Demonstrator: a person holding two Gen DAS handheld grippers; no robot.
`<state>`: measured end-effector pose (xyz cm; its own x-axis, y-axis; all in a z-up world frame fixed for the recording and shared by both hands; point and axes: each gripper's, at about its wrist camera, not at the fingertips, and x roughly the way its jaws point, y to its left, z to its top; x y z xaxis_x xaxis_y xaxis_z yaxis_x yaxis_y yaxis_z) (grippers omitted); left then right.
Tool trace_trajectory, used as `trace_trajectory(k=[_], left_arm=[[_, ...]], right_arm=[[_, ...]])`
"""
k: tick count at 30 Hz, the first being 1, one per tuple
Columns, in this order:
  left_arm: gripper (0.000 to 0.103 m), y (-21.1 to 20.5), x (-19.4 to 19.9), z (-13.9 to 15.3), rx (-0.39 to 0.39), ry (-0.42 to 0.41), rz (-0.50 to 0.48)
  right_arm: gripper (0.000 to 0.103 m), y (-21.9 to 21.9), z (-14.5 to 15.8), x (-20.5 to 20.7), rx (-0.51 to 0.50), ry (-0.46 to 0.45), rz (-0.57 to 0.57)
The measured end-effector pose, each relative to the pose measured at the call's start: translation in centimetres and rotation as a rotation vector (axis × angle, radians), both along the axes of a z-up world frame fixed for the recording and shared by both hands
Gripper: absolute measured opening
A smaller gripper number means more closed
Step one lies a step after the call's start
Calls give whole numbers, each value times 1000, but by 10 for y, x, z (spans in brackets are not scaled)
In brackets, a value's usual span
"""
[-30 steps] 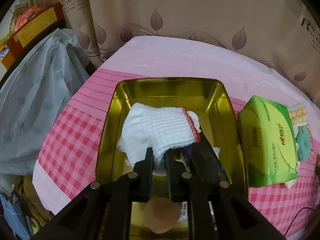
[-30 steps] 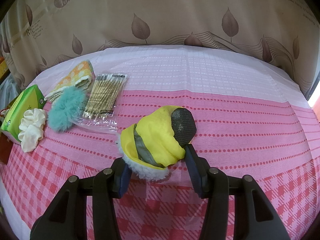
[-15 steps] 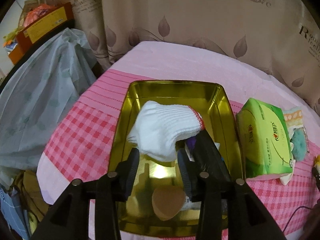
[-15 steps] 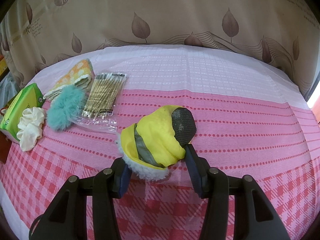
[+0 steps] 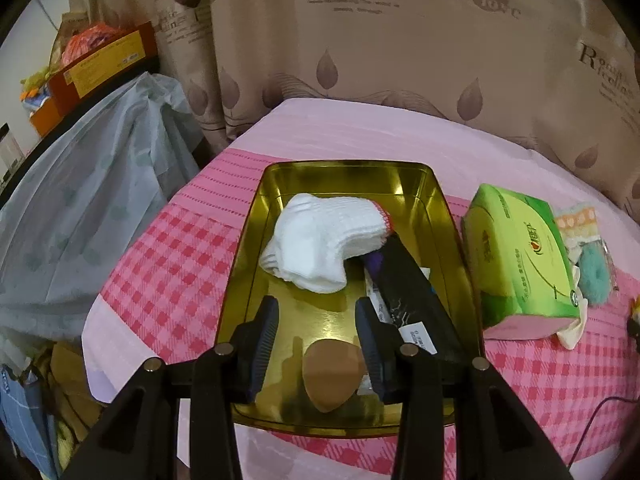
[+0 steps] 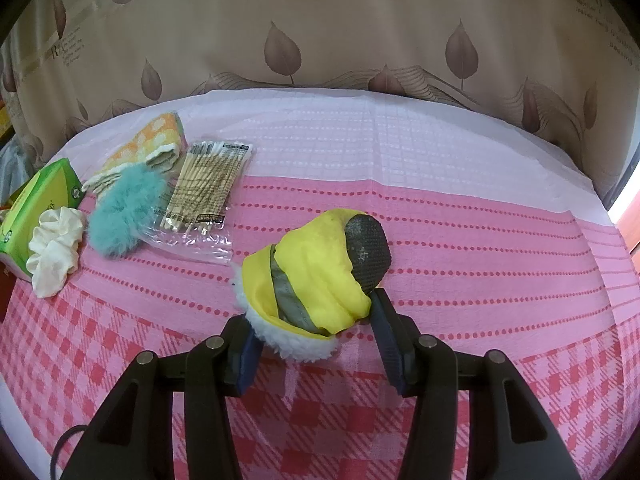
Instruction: Organize soft objects
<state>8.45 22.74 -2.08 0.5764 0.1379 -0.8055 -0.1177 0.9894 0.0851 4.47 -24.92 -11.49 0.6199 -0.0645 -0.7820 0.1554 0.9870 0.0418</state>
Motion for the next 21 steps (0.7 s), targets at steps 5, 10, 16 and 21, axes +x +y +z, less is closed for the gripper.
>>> trace_trajectory(k=[5, 10, 16, 21], left_arm=[[40, -2, -1, 1, 4, -11, -14], [40, 3, 1, -2, -28, 2, -15], [41, 9, 3, -3, -53, 12, -7], [44, 12, 4, -5, -59, 15, -1]], right_arm=[[44, 5, 1, 2, -19, -5, 6], [42, 10, 1, 4, -47, 1, 11], [42, 15, 3, 5, -59, 4, 0], [42, 26, 10, 8, -62, -3, 11]])
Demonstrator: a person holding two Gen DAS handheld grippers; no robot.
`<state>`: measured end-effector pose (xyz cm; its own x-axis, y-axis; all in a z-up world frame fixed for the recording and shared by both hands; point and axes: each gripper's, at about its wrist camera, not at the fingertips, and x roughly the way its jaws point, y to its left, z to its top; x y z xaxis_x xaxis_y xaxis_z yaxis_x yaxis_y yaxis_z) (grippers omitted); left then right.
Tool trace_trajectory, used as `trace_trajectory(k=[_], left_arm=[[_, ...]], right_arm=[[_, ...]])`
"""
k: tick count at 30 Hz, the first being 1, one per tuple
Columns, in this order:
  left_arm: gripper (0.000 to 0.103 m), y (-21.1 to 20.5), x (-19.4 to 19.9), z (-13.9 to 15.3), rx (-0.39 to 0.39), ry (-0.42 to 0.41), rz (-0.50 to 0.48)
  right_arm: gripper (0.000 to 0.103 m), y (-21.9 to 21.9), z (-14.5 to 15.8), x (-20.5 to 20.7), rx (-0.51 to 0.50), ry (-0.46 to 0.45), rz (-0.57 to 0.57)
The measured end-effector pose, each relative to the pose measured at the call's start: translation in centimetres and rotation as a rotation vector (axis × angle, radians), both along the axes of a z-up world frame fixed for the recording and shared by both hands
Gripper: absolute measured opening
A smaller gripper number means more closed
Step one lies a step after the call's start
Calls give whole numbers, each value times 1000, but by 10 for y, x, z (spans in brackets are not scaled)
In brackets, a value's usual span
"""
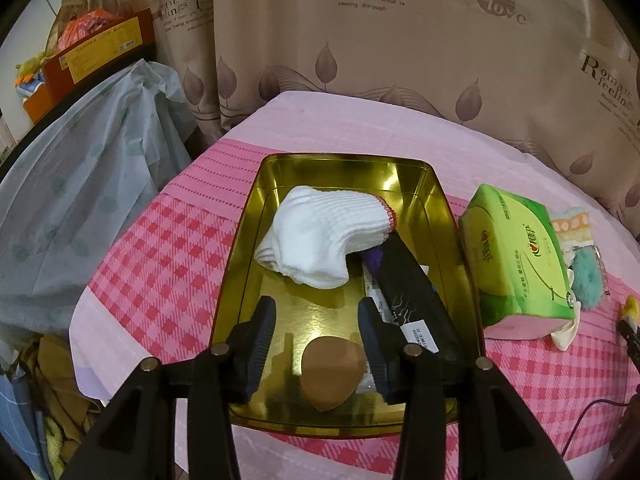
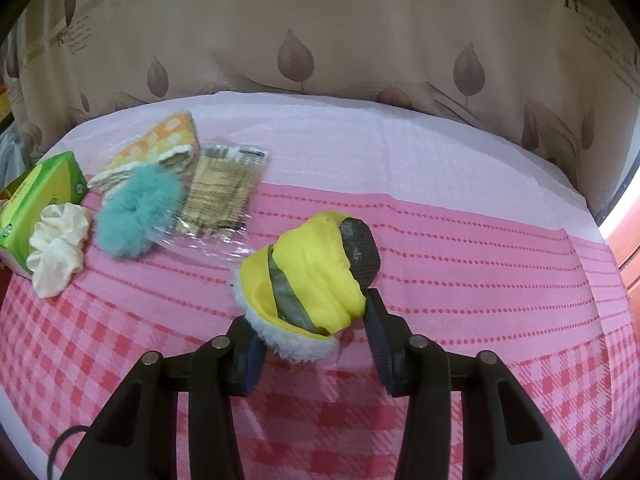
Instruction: Organize soft objects
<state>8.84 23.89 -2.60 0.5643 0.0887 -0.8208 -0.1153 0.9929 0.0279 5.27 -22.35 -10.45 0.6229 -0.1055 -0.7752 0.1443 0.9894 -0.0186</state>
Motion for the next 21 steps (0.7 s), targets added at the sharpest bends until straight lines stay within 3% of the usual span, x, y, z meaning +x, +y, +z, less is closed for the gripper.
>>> trace_trajectory(k=[21], left_arm=[[45, 12, -1, 3, 3, -14, 60]], right_arm=[[42, 85, 61, 11, -19, -70, 188]])
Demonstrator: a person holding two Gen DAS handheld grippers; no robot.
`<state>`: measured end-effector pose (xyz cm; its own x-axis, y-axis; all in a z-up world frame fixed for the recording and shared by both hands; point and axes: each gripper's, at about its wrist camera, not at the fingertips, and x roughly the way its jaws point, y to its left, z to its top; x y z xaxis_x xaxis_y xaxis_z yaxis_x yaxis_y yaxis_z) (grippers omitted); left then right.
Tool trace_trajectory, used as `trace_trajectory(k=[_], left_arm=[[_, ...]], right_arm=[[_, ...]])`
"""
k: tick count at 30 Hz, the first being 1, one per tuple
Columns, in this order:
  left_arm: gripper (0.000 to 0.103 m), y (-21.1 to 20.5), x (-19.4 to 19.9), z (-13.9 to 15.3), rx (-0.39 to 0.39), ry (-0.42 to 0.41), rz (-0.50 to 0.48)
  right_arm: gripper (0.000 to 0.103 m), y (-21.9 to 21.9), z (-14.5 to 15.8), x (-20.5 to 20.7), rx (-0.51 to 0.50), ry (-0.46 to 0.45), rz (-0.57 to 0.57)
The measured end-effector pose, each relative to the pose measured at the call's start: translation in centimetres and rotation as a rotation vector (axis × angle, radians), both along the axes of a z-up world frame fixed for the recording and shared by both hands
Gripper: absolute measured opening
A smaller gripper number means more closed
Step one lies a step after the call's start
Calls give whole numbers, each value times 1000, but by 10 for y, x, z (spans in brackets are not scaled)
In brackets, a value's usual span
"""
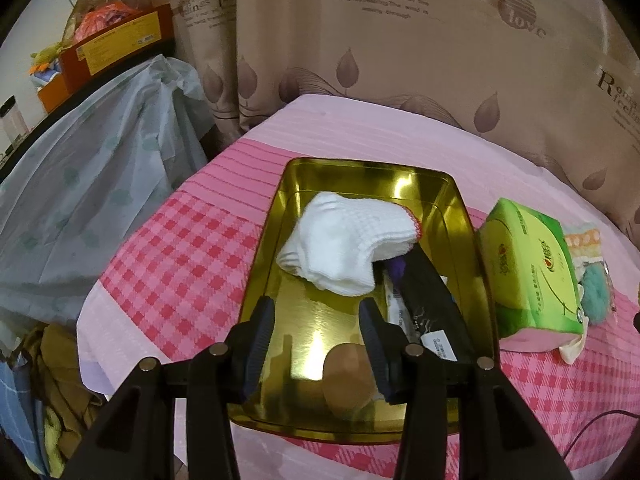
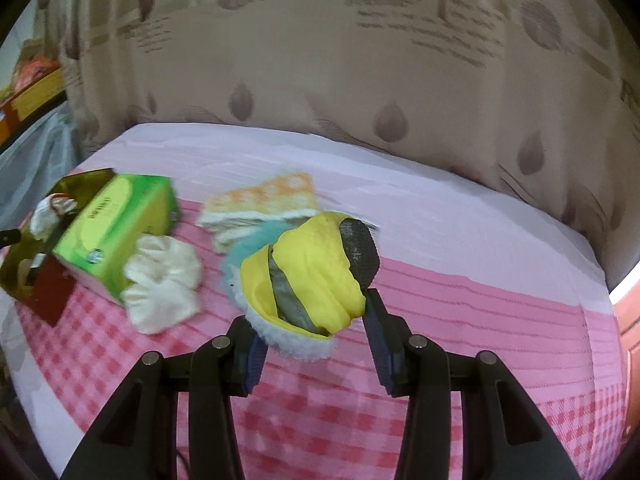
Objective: Organize soft objects
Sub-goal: 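Carry the yellow plush into the gold tin and open the right tool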
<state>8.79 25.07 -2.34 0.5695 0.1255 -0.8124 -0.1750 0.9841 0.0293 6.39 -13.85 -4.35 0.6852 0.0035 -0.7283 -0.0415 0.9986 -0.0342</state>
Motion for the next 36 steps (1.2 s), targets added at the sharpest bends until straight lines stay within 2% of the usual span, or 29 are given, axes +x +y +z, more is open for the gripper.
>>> trace_trajectory(k=[9, 19, 29, 36], left_arm=[[45, 7, 0, 3, 7, -14, 47], [45, 27, -2, 8, -22, -36, 132], [45, 48, -5, 7, -45, -39, 223], [45, 51, -5, 8, -27, -46, 243]], right_arm=[[42, 73, 21, 4, 28, -31, 159], [42, 165, 34, 12, 74, -47, 349], [41, 255, 20, 20, 116, -8, 523], [41, 295, 7, 30, 117, 28, 591]])
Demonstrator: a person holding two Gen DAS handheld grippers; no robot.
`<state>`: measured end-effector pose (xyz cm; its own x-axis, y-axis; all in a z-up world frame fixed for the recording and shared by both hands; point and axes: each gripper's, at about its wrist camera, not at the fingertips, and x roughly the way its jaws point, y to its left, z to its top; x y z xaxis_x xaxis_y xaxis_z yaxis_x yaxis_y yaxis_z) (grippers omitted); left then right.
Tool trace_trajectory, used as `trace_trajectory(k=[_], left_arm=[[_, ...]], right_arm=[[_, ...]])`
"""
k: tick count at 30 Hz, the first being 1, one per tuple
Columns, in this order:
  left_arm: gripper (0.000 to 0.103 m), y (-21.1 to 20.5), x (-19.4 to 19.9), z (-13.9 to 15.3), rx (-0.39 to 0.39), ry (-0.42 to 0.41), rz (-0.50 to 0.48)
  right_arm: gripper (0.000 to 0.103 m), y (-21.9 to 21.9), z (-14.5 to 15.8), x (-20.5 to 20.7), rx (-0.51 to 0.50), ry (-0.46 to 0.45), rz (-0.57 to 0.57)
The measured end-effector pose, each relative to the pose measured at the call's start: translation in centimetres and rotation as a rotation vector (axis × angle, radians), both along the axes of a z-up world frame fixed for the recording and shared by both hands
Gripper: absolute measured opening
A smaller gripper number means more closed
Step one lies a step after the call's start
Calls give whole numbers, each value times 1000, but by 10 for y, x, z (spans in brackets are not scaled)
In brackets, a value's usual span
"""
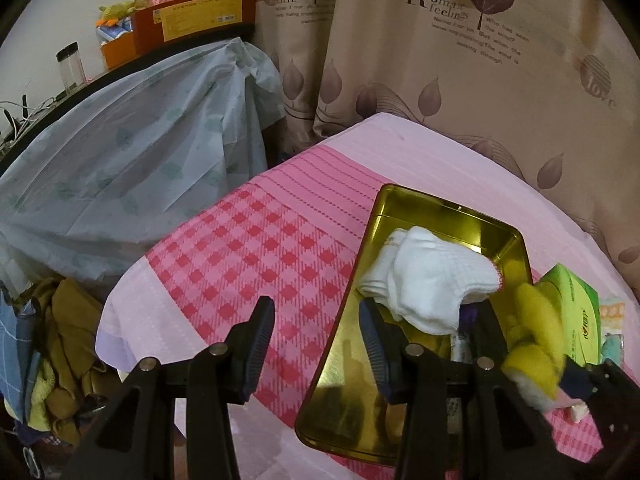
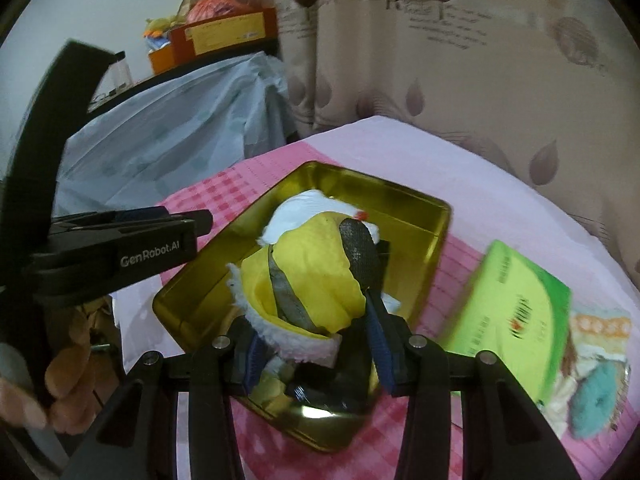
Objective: Organize soft objects
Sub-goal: 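Carry the yellow plush into the gold tin and open the right tool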
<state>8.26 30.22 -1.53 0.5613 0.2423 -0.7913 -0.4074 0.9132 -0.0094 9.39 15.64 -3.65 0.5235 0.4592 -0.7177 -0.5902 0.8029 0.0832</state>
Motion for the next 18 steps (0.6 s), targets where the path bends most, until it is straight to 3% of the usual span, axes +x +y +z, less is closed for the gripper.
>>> trace_trajectory(k=[13, 18], left_arm=[[45, 4, 1, -3, 5, 9, 3], [45, 4, 0, -3, 13, -5, 2]], right_arm=[[43, 15, -28, 26, -33, 51, -4], [52, 16, -26, 23, -20, 41, 4]])
